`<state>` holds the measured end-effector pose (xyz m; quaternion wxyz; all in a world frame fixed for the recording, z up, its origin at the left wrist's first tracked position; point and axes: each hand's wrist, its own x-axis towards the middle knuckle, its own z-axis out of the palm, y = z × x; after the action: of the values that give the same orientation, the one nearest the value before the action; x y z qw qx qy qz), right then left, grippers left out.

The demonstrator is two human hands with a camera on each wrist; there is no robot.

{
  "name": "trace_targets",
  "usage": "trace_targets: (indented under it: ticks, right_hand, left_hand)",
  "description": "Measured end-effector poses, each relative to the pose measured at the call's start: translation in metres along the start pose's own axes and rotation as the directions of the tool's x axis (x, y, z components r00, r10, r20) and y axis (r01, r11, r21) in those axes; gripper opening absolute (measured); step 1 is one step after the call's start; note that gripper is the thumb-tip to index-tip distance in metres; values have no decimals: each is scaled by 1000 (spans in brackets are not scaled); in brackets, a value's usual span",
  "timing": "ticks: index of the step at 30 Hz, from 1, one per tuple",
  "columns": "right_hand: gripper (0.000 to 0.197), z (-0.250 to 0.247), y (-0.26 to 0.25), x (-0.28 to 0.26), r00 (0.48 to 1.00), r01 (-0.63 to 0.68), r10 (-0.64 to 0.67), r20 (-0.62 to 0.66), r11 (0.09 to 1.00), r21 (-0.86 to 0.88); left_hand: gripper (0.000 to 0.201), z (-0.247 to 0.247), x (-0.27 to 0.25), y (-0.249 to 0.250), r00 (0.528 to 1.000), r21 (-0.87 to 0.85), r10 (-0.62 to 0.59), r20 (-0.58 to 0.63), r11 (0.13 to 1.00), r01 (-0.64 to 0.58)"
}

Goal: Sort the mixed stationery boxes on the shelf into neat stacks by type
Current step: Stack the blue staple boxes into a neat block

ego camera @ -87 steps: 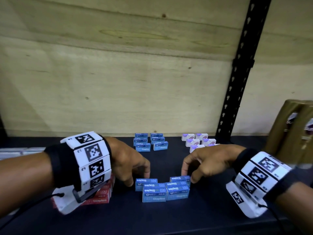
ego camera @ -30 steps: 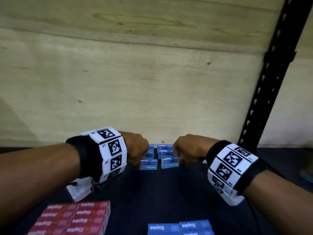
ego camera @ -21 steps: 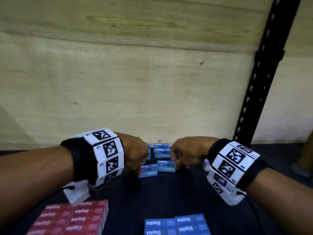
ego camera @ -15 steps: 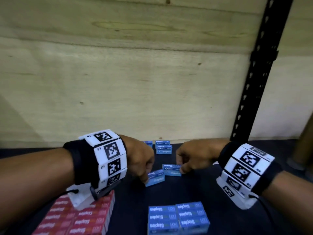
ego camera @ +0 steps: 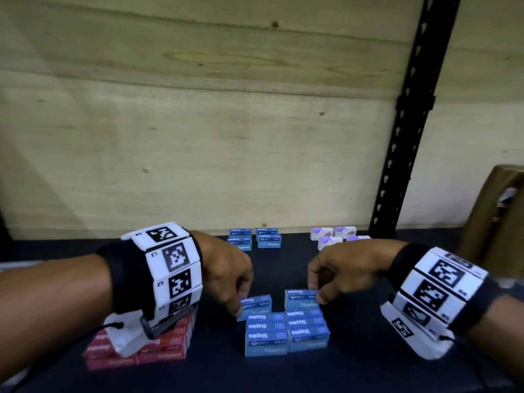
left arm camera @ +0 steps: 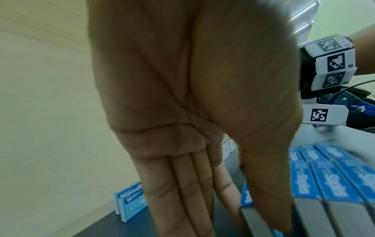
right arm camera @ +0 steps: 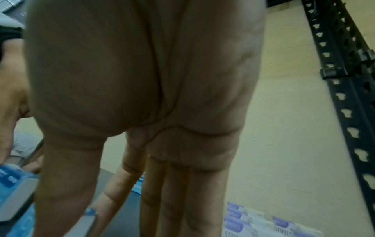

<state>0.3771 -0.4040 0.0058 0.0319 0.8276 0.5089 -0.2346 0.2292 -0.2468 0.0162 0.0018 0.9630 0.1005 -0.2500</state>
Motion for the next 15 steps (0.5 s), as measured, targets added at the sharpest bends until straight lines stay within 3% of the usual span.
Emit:
trace_targets:
  ticks: [8,15]
  right_hand:
    - [20,3,2,-15,998,58,-58,30,998,4]
    - [28,3,4,-14,990,115,-121,78,991,70]
  left_hand:
    - [37,5,-13,-2,996,-44,70,62,997,-67]
    - [39,5,-14,0,993,41,101,67,994,-104]
